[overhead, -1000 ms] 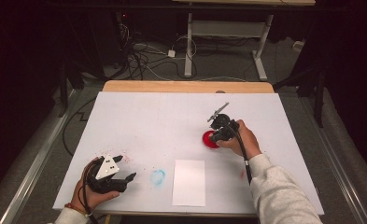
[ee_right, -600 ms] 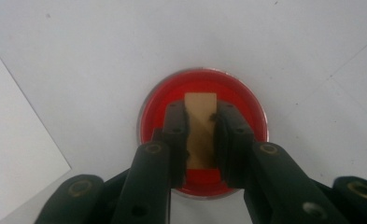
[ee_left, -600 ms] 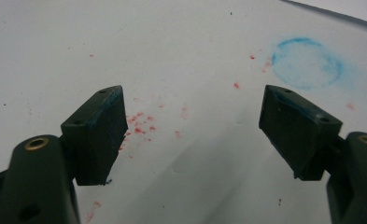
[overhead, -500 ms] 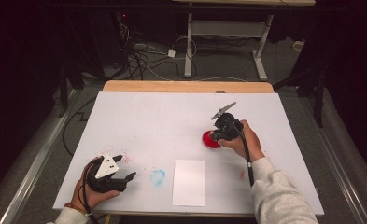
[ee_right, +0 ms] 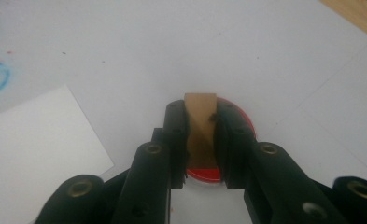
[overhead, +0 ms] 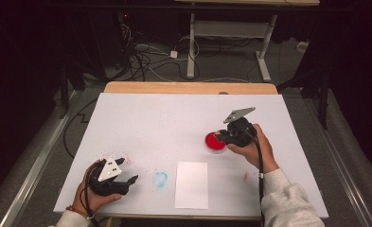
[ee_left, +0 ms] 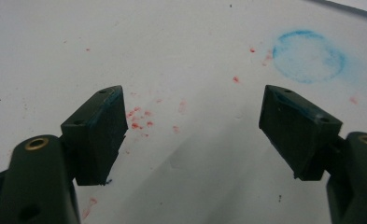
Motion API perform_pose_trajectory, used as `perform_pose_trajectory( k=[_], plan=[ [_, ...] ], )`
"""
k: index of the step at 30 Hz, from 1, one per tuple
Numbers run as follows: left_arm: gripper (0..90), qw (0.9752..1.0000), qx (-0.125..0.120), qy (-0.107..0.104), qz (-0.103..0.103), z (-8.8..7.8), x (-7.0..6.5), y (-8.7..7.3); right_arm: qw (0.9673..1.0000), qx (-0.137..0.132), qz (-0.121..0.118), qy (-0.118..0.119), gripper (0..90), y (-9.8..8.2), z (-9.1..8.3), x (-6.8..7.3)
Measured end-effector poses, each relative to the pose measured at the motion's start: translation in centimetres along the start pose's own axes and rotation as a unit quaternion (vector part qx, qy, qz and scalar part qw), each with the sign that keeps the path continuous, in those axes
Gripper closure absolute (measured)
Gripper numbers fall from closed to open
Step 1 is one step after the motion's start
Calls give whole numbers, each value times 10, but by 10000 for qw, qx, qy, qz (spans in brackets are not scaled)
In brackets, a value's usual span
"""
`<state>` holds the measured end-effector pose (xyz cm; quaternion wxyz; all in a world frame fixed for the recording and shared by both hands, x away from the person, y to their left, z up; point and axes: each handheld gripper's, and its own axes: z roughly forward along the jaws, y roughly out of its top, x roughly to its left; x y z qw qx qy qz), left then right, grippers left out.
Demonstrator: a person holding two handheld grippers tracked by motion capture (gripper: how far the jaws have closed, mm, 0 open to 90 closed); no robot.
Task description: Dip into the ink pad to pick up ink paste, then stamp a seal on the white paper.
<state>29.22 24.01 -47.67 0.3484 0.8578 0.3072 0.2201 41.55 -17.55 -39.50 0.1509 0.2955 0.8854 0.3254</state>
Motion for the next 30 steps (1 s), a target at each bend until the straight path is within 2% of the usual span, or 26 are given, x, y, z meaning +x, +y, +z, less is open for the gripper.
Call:
perform_pose_trajectory(
  k=[4,14,18,21,26,30],
  plan=[
    [225,10000,-47,1,-43,-1,1,0,9998,-180,-101,25,763,3,-12,8],
    [225,10000,-35,-8,0,-1,0,1,9979,-523,-332,189,763,12,-33,26],
    [225,10000,-33,3,27,-1,-1,2,9970,-563,-453,281,763,13,-36,34],
    [225,10000,62,33,64,0,-2,1,9963,-574,-521,375,763,14,-37,39],
    [225,10000,28,43,28,-2,-2,0,9955,-500,-619,507,763,13,-37,47],
    [225,10000,9,88,10,-5,-1,-1,9953,-432,-601,619,763,12,-33,56]
  ],
)
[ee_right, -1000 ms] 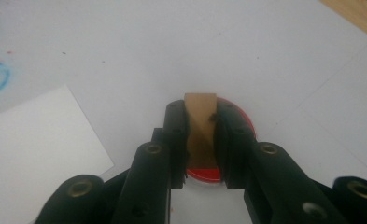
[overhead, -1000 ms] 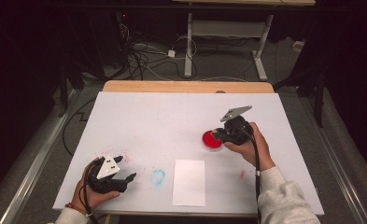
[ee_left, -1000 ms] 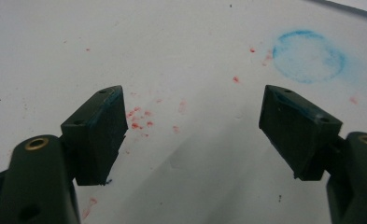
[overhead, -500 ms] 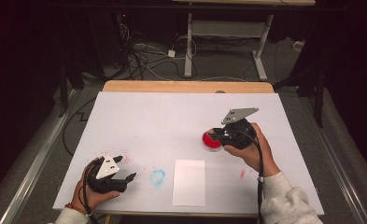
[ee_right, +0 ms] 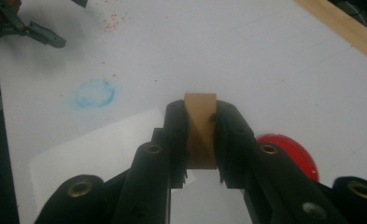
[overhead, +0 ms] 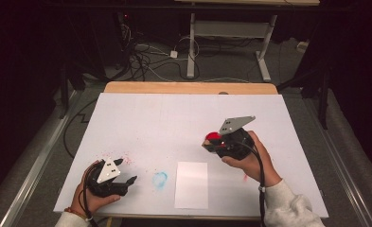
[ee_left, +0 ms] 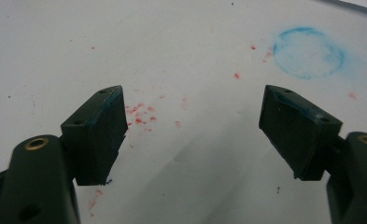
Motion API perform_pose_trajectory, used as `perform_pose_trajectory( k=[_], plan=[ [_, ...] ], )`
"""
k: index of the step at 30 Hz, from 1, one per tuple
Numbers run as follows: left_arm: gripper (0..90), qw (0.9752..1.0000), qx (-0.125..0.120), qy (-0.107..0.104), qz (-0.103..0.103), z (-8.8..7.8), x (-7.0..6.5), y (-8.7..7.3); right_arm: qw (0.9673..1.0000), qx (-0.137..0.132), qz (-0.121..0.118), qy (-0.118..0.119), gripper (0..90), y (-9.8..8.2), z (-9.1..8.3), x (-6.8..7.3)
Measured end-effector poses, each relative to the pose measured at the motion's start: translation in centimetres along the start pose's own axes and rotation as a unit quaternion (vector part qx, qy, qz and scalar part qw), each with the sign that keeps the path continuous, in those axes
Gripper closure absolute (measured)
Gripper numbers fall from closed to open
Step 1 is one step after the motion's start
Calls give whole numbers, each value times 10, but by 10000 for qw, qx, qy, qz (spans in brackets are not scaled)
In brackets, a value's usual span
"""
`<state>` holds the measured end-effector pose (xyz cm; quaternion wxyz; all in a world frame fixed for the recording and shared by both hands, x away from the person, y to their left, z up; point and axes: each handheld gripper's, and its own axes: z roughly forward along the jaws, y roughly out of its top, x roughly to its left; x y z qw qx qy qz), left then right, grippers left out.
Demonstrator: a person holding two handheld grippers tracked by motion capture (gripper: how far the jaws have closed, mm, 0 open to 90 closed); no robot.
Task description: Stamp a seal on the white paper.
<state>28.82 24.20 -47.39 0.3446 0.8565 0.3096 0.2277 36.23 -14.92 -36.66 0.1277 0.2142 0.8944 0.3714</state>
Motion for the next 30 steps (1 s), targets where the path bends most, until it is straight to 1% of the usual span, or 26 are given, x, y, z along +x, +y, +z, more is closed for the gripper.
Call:
perform_pose_trajectory(
  k=[3,5,9,11,14,16,18,22,26,28,29,30],
  plan=[
    [225,10000,6,19,11,-1,0,0,9999,74,14,88,763,-1,7,8],
    [225,10000,5,22,14,-1,-1,0,9999,102,9,91,763,-3,12,13],
    [225,10000,17,34,23,-2,-2,0,9995,212,228,72,763,-9,24,23],
    [225,10000,6,38,32,-3,-2,0,9990,337,262,91,763,-13,32,29],
    [225,10000,3,37,23,-3,-2,0,9981,547,238,151,763,-17,44,38],
    [225,10000,1,29,29,-3,-2,0,9974,669,175,224,763,-19,50,43],
    [225,10000,4,24,43,-3,-3,1,9965,794,126,239,763,-22,56,46],
    [225,10000,-1,22,33,-3,-2,0,9945,1006,42,299,763,-25,67,49],
    [225,10000,10,6,32,-2,-2,0,9928,1152,-25,328,763,-27,73,51],
    [225,10000,13,4,46,-2,-2,0,9914,1259,-44,368,763,-29,76,51],
    [225,10000,15,1,48,-2,-2,0,9895,1391,-87,376,763,-31,81,51],
    [225,10000,16,0,53,-2,-2,0,9895,1391,-87,376,763,-31,81,51]
  ],
)
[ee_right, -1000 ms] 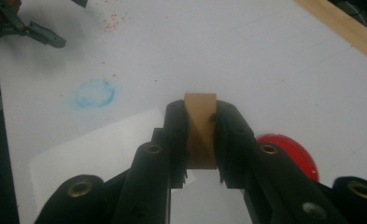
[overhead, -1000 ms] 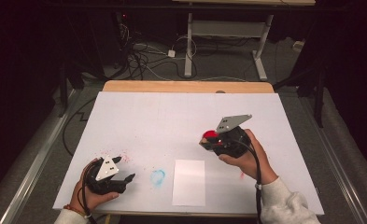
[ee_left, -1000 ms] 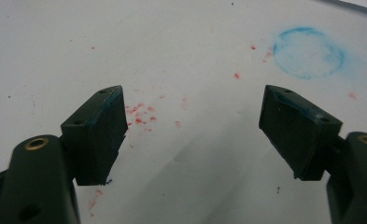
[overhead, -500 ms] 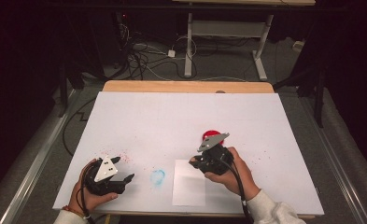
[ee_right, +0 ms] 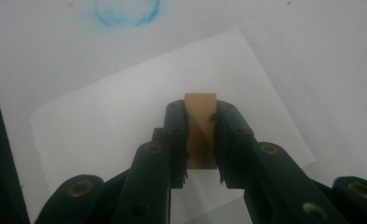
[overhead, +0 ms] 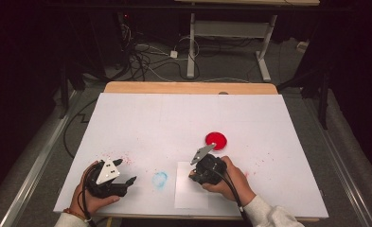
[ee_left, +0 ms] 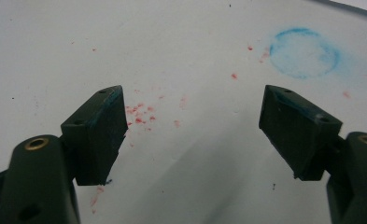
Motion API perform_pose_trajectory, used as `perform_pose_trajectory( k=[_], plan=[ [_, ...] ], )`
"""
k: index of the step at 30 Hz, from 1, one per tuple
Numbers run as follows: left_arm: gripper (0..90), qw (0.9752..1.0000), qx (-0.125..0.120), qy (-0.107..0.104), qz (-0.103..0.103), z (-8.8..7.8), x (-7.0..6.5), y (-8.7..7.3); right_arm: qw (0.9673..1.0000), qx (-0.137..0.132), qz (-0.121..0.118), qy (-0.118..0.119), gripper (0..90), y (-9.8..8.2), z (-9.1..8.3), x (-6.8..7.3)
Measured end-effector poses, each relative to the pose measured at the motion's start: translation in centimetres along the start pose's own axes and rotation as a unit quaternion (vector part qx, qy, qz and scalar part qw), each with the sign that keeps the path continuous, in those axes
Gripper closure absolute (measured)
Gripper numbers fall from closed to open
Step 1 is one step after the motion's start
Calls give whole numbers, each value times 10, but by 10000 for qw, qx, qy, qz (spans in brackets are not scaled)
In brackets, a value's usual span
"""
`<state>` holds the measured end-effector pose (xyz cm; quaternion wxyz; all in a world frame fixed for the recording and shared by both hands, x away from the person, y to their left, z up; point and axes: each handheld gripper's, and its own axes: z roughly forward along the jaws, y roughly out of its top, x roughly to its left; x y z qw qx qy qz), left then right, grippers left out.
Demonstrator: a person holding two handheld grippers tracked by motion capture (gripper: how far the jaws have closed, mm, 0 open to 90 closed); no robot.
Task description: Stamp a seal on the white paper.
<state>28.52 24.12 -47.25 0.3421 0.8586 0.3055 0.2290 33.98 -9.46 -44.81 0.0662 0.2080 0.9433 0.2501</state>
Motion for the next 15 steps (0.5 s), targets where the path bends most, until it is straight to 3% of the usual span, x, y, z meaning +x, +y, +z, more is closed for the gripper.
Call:
perform_pose_trajectory(
  k=[4,15],
  plan=[
    [225,10000,11,-2,10,0,0,0,9999,136,-71,31,764,2,5,0],
    [225,10000,54,-13,35,2,-1,1,9997,170,-135,88,765,3,8,-1]
  ],
)
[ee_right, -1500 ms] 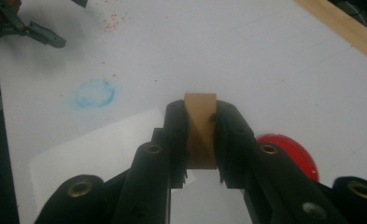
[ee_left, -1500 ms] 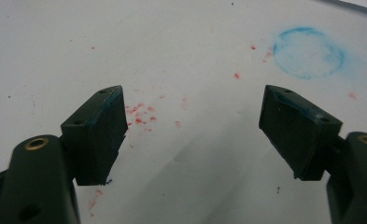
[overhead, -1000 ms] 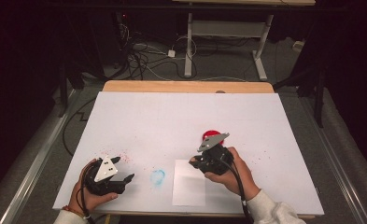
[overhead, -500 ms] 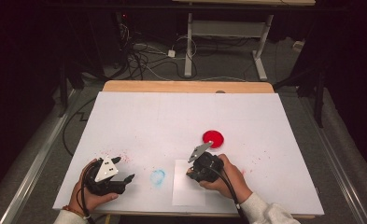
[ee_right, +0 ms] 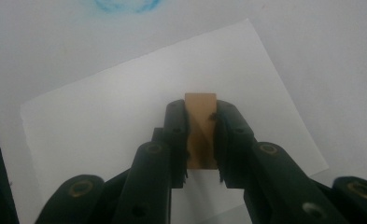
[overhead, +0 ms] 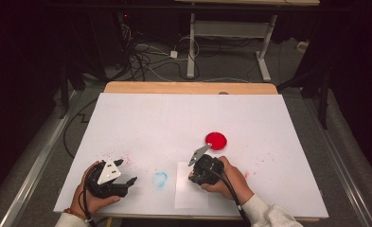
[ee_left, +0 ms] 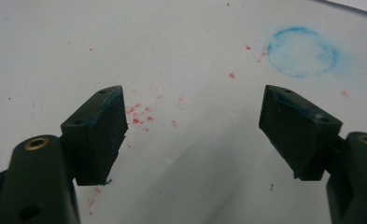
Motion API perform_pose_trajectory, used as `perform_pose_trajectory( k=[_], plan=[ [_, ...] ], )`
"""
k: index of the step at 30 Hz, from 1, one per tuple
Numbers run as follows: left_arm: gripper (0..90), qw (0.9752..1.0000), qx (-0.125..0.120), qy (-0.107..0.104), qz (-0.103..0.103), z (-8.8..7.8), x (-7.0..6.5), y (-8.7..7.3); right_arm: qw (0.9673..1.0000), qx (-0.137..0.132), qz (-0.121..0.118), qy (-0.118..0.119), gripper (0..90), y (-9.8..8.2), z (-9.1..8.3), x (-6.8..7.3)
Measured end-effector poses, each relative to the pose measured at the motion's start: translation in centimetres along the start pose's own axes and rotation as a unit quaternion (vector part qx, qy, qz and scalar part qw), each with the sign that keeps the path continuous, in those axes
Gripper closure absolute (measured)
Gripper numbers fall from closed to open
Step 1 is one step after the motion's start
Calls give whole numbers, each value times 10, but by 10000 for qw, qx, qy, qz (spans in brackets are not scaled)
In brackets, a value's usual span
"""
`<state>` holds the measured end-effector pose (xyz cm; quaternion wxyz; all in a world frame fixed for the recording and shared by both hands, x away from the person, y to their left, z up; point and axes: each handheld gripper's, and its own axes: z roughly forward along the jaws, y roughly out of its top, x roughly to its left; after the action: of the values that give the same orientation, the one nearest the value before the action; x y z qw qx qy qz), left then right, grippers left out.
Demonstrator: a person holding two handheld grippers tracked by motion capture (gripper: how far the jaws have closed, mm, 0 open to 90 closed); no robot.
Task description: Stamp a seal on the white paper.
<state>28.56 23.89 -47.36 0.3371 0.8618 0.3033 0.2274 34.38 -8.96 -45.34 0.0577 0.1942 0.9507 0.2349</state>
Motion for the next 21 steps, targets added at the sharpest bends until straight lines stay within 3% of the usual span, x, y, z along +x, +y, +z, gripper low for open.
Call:
perform_pose_trajectory(
  k=[21],
  plan=[
    [225,10000,6,-7,0,1,0,1,10000,-24,-30,7,765,-1,1,0]
  ],
)
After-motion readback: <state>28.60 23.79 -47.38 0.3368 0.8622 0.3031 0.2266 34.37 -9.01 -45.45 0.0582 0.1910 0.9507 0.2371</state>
